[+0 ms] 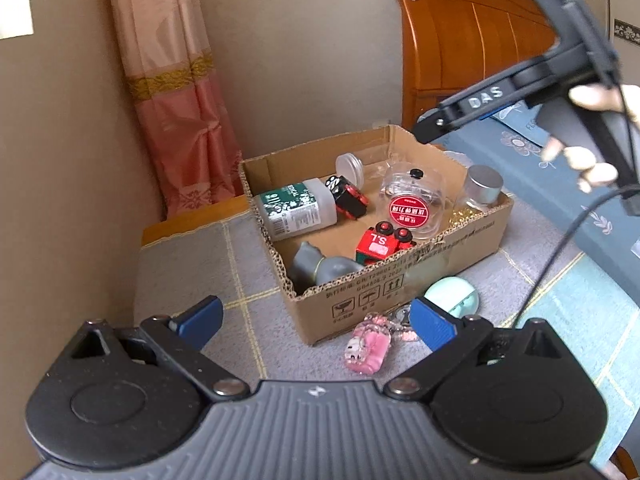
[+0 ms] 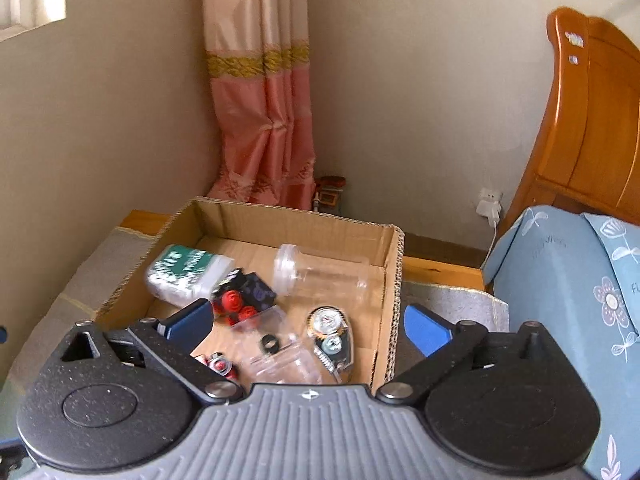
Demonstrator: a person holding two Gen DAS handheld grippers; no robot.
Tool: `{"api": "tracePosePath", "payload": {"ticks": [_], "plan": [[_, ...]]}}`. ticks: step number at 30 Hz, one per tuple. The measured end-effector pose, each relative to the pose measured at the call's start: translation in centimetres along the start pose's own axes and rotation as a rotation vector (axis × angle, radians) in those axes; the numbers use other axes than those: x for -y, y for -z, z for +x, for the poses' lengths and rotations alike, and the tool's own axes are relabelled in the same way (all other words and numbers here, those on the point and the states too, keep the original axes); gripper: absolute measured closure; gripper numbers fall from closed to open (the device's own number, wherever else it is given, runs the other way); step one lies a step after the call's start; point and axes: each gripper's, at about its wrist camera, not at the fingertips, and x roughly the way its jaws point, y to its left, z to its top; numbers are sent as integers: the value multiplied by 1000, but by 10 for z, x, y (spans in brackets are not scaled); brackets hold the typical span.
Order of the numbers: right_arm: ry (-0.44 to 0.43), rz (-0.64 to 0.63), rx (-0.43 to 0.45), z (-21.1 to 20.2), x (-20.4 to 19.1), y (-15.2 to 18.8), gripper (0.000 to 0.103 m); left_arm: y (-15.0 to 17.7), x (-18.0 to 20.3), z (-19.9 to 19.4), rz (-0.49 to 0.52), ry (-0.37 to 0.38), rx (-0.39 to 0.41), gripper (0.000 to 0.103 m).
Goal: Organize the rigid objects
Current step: 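Carry the train and black case into the box while opening both tools, then move both tools back toward the pink keychain and mint earbud case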
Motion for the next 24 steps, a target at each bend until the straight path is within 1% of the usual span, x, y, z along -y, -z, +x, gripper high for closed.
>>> {"api": "tracePosePath", "payload": {"ticks": [7, 11, 13, 16, 18, 21, 24], "plan": [[-8, -67, 28, -41, -26, 25, 0, 8, -1, -21, -43, -21, -4, 3], [-7, -97, 40, -58, -40, 48, 0, 16, 1, -30, -71, -33, 9, 3], [-12, -86, 43, -62, -46, 64, 0, 21, 5, -32, -76, -52, 15, 3], [-15, -52, 23, -56, -53, 89, 0, 33, 11, -31, -73, -73, 19, 3], [8, -33, 6, -47, -58, 109, 0, 41, 14, -30, -81, -78, 15, 3], [46, 6, -37, -29, -63, 139, 0, 54, 15, -26, -112, -81, 11, 3], [46, 49, -64, -15, -65, 160, 0, 62, 13, -20, -141, -80, -6, 3]]}}
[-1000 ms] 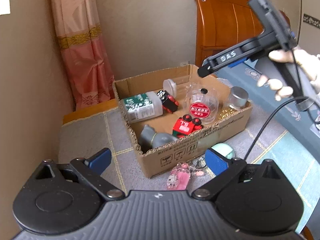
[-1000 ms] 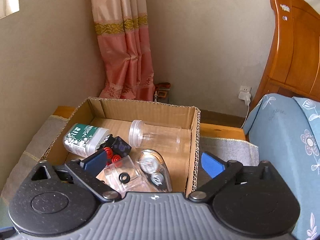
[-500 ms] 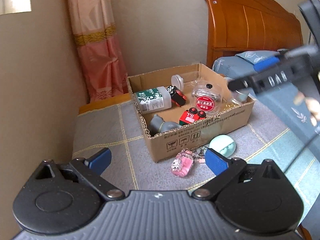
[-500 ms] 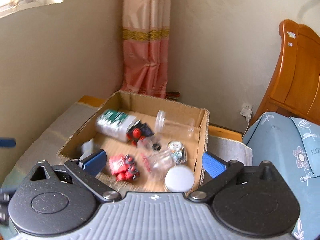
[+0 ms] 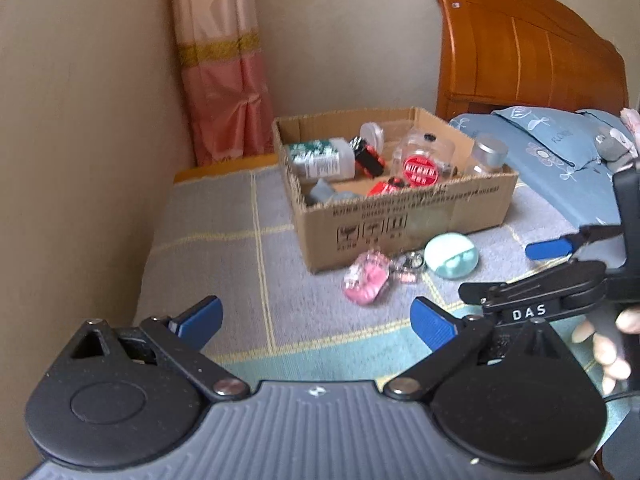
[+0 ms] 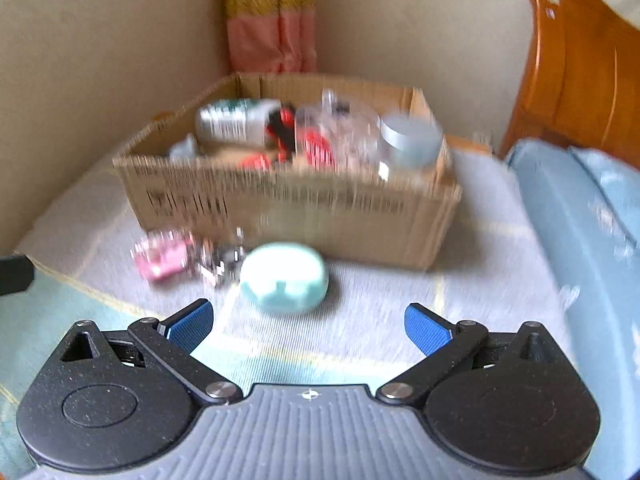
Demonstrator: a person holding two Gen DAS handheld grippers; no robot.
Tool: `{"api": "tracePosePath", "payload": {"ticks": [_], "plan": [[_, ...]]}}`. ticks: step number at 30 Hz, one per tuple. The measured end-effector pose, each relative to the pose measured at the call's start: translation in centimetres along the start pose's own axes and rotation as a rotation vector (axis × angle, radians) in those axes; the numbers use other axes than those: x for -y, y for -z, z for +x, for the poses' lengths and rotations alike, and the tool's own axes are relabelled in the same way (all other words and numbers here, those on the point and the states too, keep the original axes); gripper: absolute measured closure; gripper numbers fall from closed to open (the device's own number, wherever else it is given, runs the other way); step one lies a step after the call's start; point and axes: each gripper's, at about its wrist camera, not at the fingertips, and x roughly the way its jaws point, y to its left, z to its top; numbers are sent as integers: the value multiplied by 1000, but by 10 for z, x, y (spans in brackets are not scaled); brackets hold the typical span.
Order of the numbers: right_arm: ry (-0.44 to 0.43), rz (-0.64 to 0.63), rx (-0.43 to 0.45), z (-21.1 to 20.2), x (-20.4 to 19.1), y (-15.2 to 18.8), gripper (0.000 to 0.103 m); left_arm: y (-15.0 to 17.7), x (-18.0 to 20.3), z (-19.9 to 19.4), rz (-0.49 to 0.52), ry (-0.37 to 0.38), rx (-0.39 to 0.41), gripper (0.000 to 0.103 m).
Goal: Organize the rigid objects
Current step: 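Move both tools back toward the pink keychain and mint earbud case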
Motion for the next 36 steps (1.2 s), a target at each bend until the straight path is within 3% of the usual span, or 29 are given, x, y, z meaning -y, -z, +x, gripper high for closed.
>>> {"api": "tracePosePath", "payload": {"ticks": [6, 22, 36], "plan": [[-15, 21, -54, 26, -3, 7, 0, 7, -4, 10, -17, -10, -23, 3], [12, 9, 4, 45, 8, -4, 0, 4, 3, 45, 13, 18, -93, 3], [61, 50, 20, 38, 32, 5, 0, -32, 22, 96, 5, 22, -95, 3]]}}
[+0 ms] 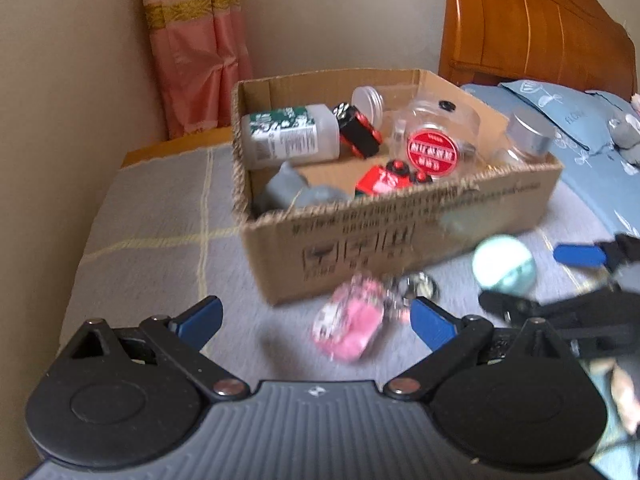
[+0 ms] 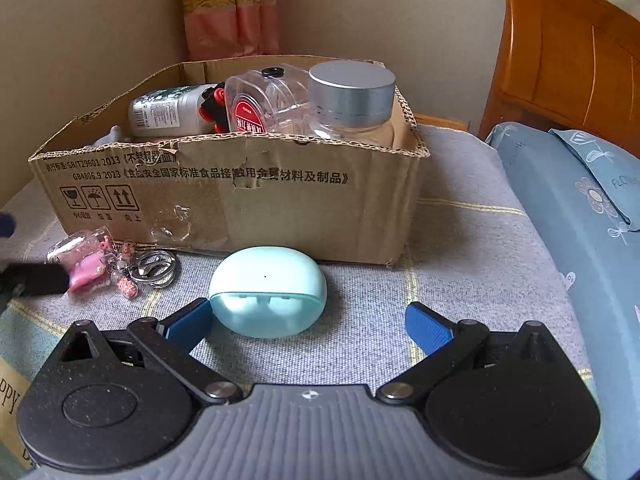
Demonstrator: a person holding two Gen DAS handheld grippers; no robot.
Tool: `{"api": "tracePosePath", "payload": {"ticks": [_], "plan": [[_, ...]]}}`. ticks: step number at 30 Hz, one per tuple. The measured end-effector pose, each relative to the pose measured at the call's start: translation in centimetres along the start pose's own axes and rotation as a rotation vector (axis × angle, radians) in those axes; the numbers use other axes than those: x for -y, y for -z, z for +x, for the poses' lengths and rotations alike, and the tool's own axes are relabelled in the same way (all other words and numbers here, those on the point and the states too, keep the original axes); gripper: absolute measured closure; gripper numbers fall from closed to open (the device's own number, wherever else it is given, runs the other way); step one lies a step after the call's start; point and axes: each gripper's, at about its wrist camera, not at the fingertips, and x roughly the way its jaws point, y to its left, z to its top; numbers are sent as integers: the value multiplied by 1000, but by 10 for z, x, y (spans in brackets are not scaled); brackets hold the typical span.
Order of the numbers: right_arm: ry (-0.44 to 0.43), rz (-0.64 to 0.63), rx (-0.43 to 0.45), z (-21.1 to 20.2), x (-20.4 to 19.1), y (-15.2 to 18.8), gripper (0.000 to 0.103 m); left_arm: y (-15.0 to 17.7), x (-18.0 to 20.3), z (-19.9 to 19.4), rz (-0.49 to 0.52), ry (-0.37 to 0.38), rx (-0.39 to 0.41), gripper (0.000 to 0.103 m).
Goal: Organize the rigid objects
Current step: 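Move both tools back toward the pink keychain and mint earbud case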
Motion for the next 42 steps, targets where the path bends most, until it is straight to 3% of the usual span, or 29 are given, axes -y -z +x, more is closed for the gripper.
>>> {"api": "tracePosePath", "payload": {"ticks": [6, 22, 28, 33, 42], "plan": [[0, -1, 0, -1, 0, 0, 0, 0, 2, 22, -20, -33, -26, 3], [12, 8, 13, -3, -1, 3, 0, 31, -41, 3, -67, -102, -70, 3], [12, 7, 13, -4, -1, 3, 0, 27, -27, -4, -29, 1, -15, 3], [5, 0, 15, -5, 0, 4, 0, 23, -18, 4, 10, 42, 3, 4], [-1, -8, 21, -5, 0, 5, 0, 26, -20, 20, -6, 27, -13, 1]]}}
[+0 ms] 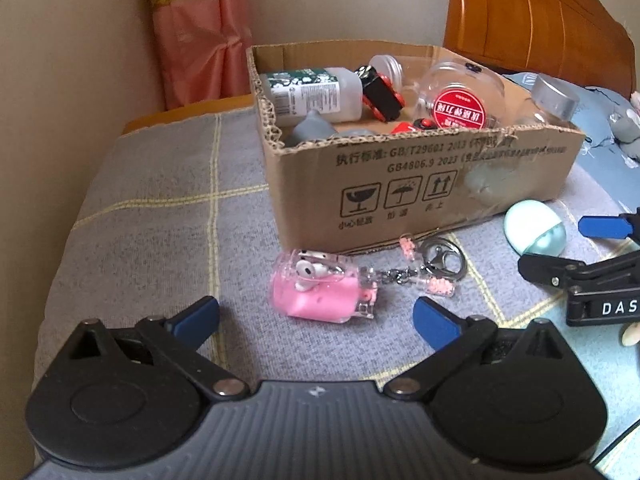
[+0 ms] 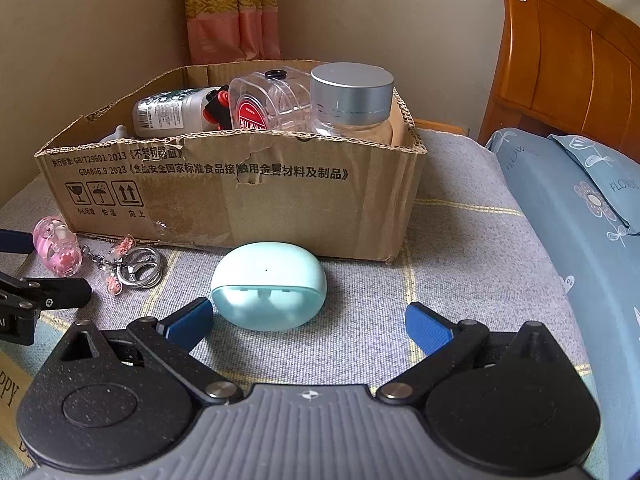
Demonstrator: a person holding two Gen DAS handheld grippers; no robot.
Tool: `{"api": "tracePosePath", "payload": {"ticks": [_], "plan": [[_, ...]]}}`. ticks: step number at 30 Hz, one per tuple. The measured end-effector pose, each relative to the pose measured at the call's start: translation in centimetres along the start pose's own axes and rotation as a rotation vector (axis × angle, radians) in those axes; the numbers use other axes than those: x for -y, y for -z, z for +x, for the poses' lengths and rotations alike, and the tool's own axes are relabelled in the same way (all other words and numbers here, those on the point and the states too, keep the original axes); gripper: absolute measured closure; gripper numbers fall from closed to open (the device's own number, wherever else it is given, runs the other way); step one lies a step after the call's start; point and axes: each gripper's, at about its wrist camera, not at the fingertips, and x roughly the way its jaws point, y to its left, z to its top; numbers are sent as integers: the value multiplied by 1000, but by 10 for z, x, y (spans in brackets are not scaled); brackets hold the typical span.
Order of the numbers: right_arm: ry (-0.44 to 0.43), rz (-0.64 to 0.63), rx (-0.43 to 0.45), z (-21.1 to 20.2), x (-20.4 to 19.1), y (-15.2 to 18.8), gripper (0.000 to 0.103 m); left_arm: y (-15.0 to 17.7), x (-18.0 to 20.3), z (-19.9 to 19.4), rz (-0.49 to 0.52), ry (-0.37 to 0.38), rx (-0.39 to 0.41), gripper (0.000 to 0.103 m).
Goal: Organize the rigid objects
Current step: 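Move both tools back toward the pink keychain and mint earbud case, then grasp the pink keychain figure with left tool while right tool grasps the mint earbud case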
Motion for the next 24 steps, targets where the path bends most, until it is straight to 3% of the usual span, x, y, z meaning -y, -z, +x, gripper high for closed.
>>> {"api": "tracePosePath", "payload": {"ticks": [12, 17, 24], "plan": [[-61, -61, -1, 7, -7, -7, 0, -2, 1, 3, 0, 3, 5, 2], [-103, -105, 4, 12, -12, -12, 0, -2, -2, -3, 14, -8, 26, 23], [-118, -120, 17, 13, -14, -11, 0, -5, -3, -4, 32, 1, 34, 36]]}}
